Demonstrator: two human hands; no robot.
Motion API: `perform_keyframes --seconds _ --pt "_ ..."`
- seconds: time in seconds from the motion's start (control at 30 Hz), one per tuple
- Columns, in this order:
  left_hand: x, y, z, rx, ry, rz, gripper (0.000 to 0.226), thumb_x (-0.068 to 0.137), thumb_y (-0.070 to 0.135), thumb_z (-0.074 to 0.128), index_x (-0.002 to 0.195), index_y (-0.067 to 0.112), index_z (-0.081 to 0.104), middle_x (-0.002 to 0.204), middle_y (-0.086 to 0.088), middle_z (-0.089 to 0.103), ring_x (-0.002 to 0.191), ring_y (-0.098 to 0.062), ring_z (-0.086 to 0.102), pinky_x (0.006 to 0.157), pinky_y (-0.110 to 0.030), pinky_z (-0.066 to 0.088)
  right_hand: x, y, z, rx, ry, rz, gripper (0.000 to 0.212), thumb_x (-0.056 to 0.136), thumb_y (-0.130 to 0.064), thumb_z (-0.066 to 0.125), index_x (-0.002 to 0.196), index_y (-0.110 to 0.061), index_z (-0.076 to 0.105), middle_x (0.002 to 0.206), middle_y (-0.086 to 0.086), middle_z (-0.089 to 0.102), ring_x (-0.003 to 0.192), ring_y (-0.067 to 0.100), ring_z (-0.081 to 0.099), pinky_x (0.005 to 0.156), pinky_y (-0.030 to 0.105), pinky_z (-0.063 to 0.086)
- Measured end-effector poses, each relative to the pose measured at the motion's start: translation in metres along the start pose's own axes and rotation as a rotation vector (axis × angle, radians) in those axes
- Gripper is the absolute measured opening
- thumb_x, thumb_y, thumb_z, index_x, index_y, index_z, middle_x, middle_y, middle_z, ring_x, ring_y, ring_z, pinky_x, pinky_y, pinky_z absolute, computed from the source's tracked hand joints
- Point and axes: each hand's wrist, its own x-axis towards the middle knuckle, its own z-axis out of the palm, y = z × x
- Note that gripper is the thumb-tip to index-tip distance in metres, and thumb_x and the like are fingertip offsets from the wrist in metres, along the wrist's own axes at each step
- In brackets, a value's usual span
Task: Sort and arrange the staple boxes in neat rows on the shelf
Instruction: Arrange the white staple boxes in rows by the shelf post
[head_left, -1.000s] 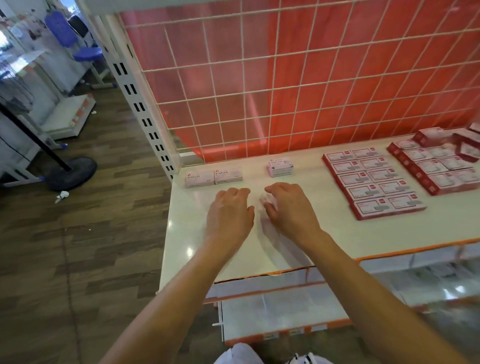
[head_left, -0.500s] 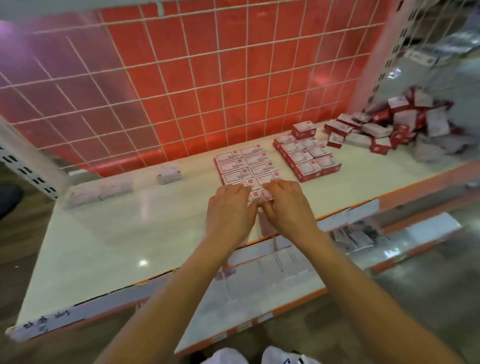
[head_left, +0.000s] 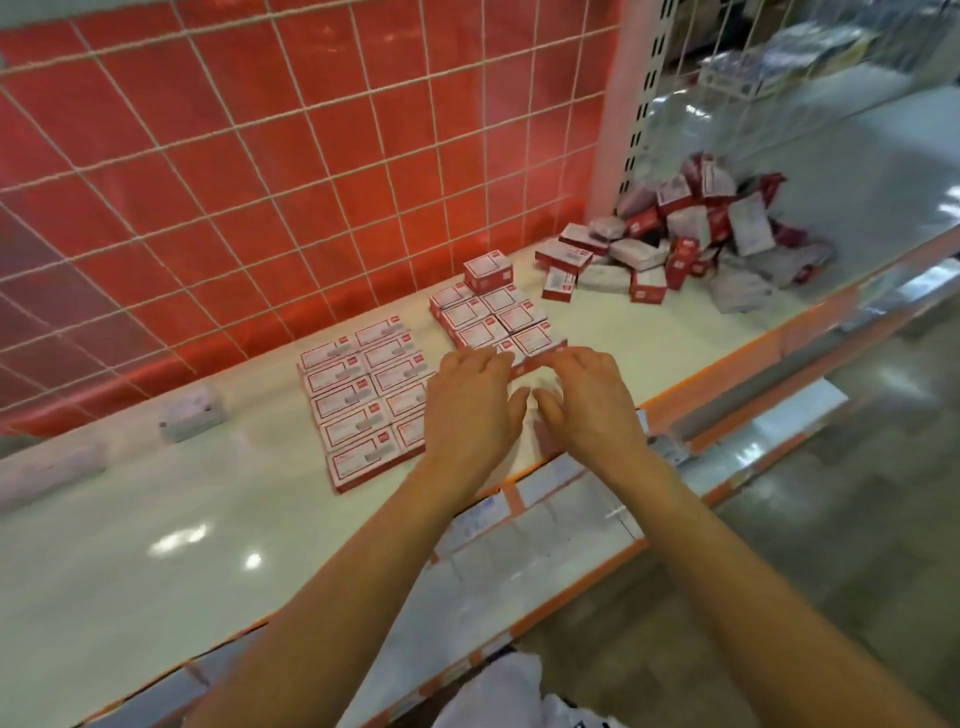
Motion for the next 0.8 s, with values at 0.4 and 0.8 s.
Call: perform_keyframes --seconds 0.4,0.8 --pt "0.088 0.054 0.029 -0.033 -0.086 0.088 0.049 0.094 0.042 0.053 0.139 0.024 0.045 0.145 0.002 0.045 0.133 -0.02 0.035 0.11 -0.034 0.029 0.047 0.074 -0.022 0.045 0.103 0.224 0.036 0.092 -0.02 0.057 0.128 -0.015 0.055 0.131 0.007 0.052 0.121 0.024 0.042 0.1 0.03 0.034" --pt "0.144 0.125 0.062 -0.186 -0.101 -0.083 0.048 0.092 0.039 0.058 0.136 0.022 0.05 0.137 -0.002 0.053 0.124 -0.021 0.046 0.102 -0.032 0.036 0.107 0.165 -0.057 0.096 0.152 0.112 0.038 0.083 -0.016 0.061 0.121 -0.019 0.057 0.107 0.007 0.062 0.102 0.026 0.056 0.084 0.038 0.047"
